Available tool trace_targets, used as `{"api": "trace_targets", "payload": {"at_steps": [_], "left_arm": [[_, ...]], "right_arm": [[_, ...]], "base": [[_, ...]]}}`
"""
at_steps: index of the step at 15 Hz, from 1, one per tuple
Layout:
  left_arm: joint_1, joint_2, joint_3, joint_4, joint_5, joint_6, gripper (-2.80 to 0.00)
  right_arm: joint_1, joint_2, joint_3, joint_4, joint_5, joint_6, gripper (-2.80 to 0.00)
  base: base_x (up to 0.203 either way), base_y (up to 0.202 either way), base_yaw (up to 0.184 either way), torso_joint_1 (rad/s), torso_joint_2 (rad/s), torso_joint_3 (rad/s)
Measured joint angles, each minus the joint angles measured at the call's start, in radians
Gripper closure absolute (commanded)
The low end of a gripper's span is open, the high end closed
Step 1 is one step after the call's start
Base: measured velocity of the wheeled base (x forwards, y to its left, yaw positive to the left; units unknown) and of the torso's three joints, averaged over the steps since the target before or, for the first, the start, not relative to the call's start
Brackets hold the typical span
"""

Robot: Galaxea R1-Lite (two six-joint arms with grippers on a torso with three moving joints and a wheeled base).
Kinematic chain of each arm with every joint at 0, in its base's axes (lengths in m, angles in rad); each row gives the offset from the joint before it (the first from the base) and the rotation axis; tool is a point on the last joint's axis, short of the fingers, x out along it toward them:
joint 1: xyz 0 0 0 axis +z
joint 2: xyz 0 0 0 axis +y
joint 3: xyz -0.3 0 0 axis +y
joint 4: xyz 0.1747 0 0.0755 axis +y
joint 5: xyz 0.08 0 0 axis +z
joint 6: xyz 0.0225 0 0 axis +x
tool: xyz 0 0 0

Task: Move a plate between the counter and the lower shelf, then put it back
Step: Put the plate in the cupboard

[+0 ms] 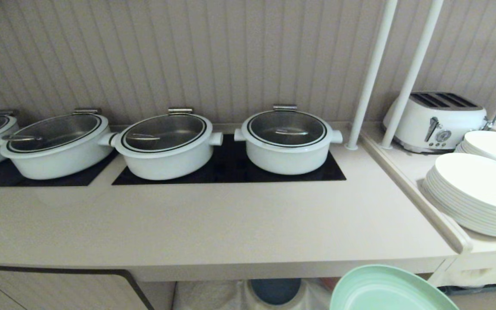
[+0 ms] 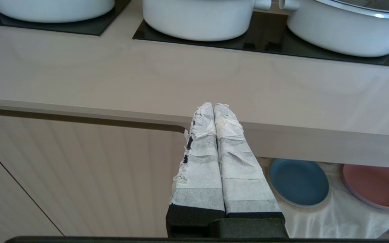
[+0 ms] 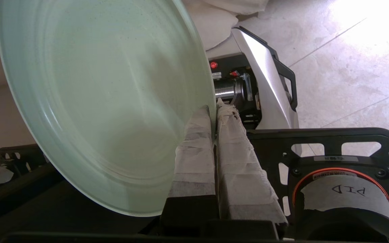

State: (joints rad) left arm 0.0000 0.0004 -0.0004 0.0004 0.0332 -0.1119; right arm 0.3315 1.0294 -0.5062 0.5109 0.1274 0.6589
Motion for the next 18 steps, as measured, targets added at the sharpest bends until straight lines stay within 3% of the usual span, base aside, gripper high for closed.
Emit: {"api": "trace_targets", "payload": {"at_steps": [18], "left_arm": [[0.000,0.000,0.000,0.000,0.000,0.000,0.00]], "right_arm": [[0.019,0.004,-0.010,0.003,0.003,0.036,0.00]], "base": [[0.000,0.000,0.000,0.000,0.00,0.000]]}}
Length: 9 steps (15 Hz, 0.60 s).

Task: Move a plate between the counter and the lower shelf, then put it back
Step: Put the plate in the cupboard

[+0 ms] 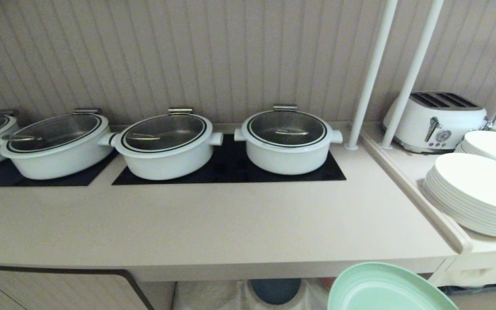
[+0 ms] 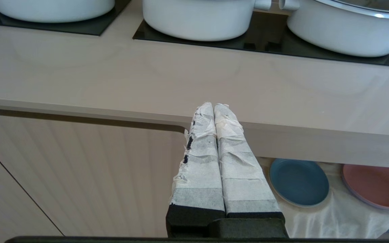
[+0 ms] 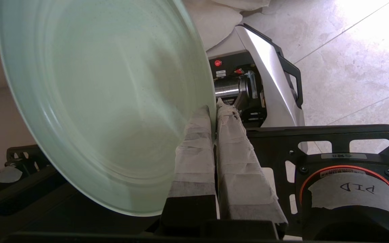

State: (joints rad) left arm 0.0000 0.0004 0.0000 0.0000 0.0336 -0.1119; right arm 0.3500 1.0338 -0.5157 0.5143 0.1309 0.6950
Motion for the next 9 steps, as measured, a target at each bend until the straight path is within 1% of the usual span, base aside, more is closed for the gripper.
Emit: {"api": "trace_targets", "payload": {"at_steps": [1,9], "left_arm": [[0.000,0.000,0.000,0.000,0.000,0.000,0.00],[0.000,0.000,0.000,0.000,-0.001,0.000,0.00]], "right_arm": [[0.003,0.000,0.002,0.000,0.000,0.001,0.00],[0.030,-0.001,0.002,-0.004,0.000,0.013,0.00]], "base": [[0.000,0.000,0.000,-0.100,0.13,0.109],[0.000,0.000,0.000,-0.144,0.30,0.145]]}}
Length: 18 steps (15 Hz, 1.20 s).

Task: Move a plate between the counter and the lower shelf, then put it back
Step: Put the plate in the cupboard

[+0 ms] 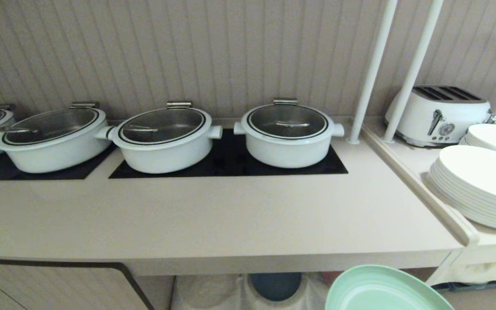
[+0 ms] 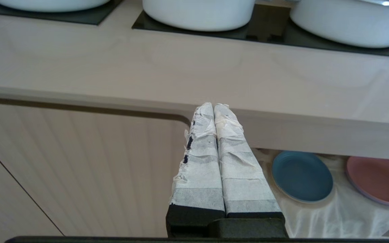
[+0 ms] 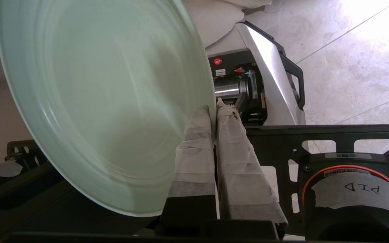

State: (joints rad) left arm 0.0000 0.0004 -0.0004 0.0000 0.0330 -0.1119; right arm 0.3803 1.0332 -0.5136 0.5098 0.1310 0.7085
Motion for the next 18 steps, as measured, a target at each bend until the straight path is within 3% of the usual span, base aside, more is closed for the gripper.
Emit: {"api": "trace_targets", "payload": {"at_steps": [18], "left_arm": [[0.000,0.000,0.000,0.000,0.000,0.000,0.00]], "right_arm": [[0.006,0.002,0.005,0.002,0.000,0.002,0.00]], "base": [[0.000,0.000,0.000,-0.178,0.36,0.181]]}}
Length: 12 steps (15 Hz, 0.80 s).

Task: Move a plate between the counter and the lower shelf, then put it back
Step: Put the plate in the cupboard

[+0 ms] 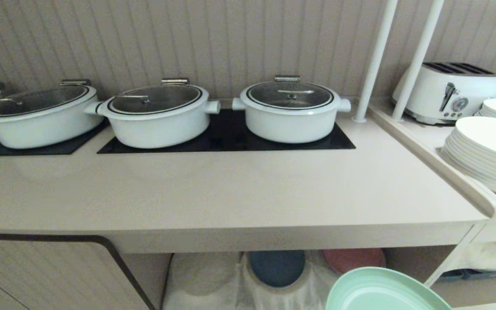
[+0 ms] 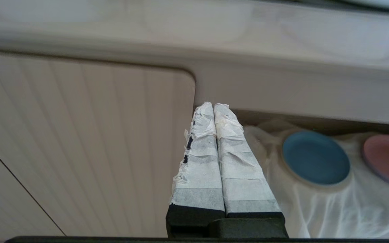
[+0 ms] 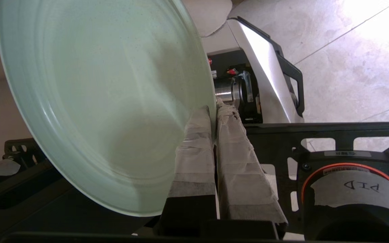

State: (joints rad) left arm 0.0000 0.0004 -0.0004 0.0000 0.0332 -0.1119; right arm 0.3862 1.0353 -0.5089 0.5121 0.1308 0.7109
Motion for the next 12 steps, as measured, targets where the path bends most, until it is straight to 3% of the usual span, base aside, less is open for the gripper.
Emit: {"api": "trace_targets", "payload": {"at_steps": [12], "left_arm": [[0.000,0.000,0.000,0.000,0.000,0.000,0.00]], "right_arm": [[0.000,0.000,-0.001,0.004,0.000,-0.001,0.00]], "base": [[0.000,0.000,0.000,-0.264,0.53,0.263]]}}
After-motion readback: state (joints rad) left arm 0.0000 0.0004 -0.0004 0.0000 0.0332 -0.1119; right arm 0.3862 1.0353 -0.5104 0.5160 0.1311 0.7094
